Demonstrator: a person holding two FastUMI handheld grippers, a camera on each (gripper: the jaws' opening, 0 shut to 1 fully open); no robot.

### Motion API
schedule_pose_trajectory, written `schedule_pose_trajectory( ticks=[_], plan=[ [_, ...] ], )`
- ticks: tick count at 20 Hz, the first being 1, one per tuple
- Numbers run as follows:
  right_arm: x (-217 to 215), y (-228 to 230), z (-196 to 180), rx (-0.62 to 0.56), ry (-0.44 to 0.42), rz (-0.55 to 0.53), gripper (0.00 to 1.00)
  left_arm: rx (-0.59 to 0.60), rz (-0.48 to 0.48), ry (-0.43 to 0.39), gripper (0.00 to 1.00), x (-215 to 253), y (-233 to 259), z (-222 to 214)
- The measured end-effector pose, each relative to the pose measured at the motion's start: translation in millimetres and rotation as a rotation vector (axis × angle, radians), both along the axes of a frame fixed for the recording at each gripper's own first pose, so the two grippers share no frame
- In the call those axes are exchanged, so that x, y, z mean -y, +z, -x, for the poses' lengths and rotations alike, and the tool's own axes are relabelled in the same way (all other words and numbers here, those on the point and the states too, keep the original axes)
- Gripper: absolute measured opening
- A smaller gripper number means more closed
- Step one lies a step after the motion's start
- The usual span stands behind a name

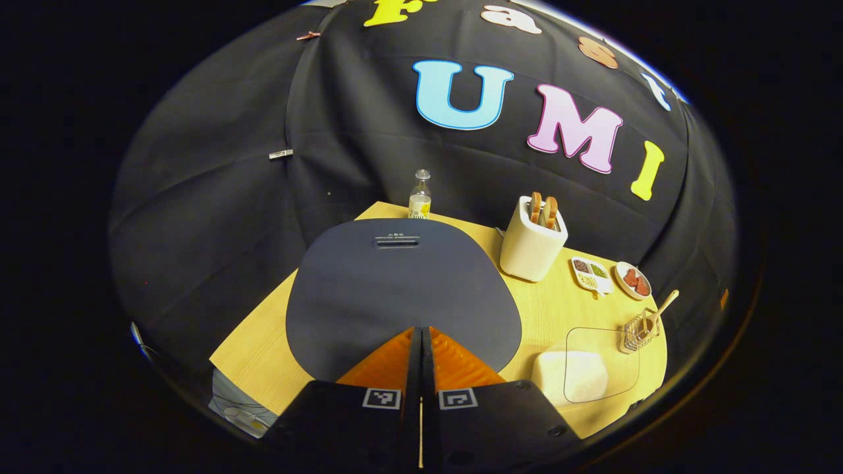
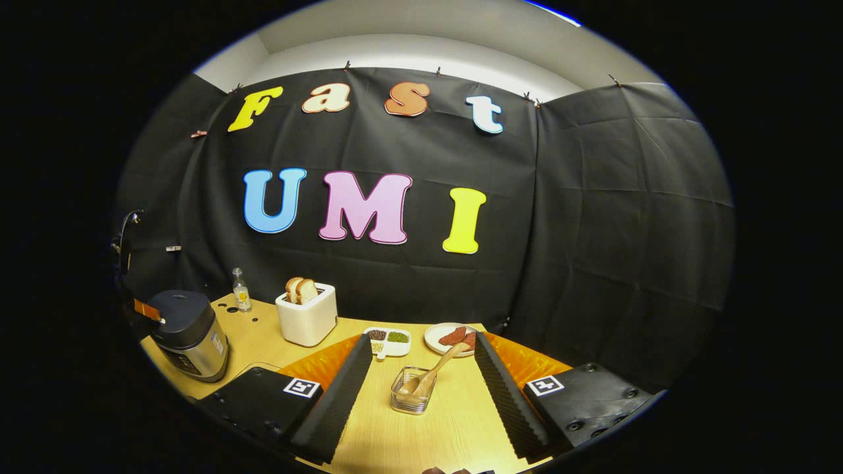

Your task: Close the left gripper, press the button to open the rice cooker; take a wooden spoon from the chopstick holder with the right hand, scoop a spoonful of rice and pour it into the rice cooker, then put the wooden spoon back into the chopstick holder.

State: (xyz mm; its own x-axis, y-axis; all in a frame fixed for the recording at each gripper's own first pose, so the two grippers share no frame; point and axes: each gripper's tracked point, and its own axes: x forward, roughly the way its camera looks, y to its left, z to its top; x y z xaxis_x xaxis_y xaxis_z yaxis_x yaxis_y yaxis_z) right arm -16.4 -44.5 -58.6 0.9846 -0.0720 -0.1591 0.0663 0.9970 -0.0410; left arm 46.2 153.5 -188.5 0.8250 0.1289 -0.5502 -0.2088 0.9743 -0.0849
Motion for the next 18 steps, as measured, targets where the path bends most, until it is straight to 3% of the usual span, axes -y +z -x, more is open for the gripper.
schedule_pose_trajectory(
  ticks=[3, 7, 9, 14, 18],
  plan=[
    [-1.0, -3.5, 0.1, -0.007, 0.006, 0.0, 0.98, -0.004, -0.027, -0.01, 0.07, 1.8, -2.9, 4.9],
    [-3.1, -4.0, 2.3, -0.007, 0.016, -0.007, 0.98, 0.036, 0.041, 0.024, 0.05, -4.0, 2.4, 0.3],
    [-0.4, -4.8, 3.4, -0.01, 0.017, -0.006, 0.98, 0.059, 0.011, 0.026, 0.07, -2.3, 11.7, 4.0],
    [11.5, -4.3, -0.5, -0.006, 0.01, -0.005, 0.98, 0.335, -0.185, 0.069, 0.06, -2.4, 127.4, -1.4],
    [22.4, -4.5, -10.9, -0.001, 0.009, -0.004, 0.98, 0.482, -0.194, 0.062, 0.07, 22.8, 190.0, 12.2]
  ],
)
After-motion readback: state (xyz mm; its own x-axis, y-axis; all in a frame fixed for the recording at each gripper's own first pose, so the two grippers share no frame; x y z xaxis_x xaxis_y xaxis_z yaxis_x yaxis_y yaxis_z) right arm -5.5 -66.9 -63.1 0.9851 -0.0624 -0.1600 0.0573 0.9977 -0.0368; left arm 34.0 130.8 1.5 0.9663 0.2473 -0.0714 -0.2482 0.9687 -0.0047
